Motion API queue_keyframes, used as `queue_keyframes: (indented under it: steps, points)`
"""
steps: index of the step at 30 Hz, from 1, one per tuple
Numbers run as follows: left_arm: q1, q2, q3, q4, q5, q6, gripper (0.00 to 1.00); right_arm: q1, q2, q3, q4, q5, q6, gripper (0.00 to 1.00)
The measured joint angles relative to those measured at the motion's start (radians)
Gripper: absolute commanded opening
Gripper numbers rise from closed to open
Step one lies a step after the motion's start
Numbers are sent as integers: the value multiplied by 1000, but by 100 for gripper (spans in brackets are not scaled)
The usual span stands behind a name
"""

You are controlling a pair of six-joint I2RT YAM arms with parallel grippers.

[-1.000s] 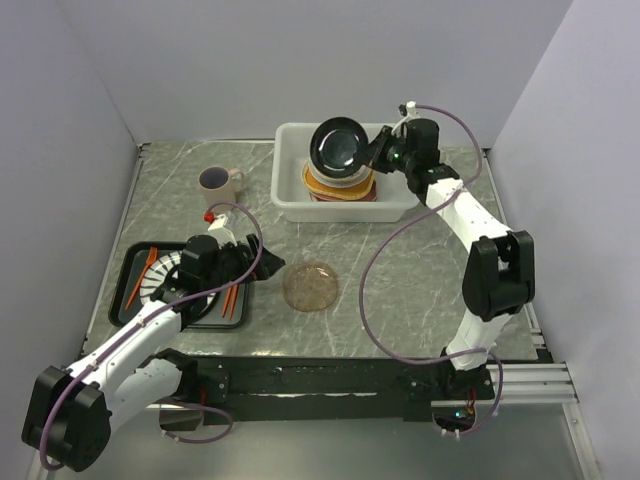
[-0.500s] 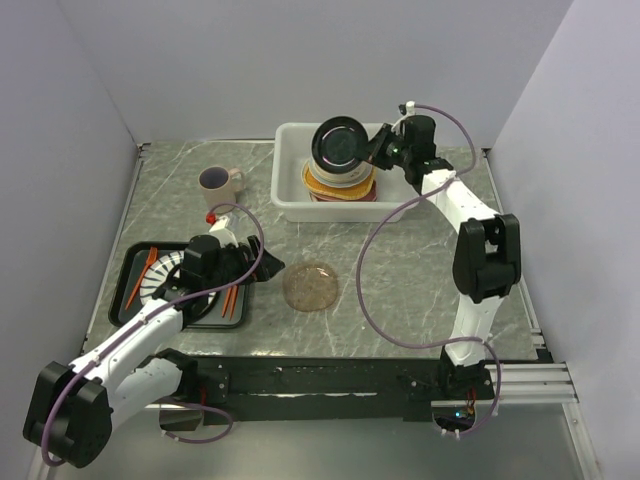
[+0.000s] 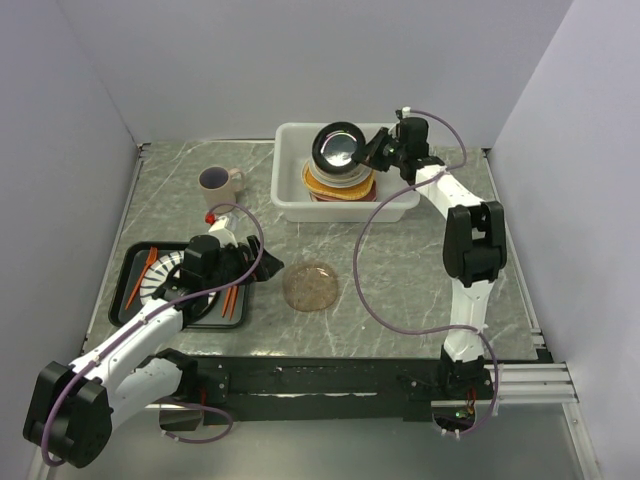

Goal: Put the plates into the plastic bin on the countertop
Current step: Place the plate in the plastic bin.

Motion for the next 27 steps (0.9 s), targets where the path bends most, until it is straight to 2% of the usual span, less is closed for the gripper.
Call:
queue_keyframes:
  steps: [9, 13, 14, 15, 17, 18, 22, 27]
  points:
    - [0, 0, 0, 0, 0, 0, 99, -9, 63, 10, -7, -4, 14, 1]
    - [0, 0, 0, 0, 0, 0, 99, -11, 86, 48, -24, -11, 14, 10]
    - [0, 0, 0, 0, 0, 0, 99, -12, 93, 62, -29, -14, 14, 18]
    - [0, 0, 0, 0, 0, 0, 99, -13, 99, 73, -29, -17, 14, 33]
    - [0, 0, 0, 0, 0, 0, 99, -14, 105, 79, -30, -21, 20, 46]
    - [0, 0, 0, 0, 1, 0, 99, -14, 106, 79, -32, -20, 18, 58]
    - [0, 3, 0, 1, 2, 0, 99, -17, 95, 50, -17, -10, 16, 77]
    - [0, 35, 0, 6, 5, -1, 99, -17, -3, -56, 2, 28, -3, 91]
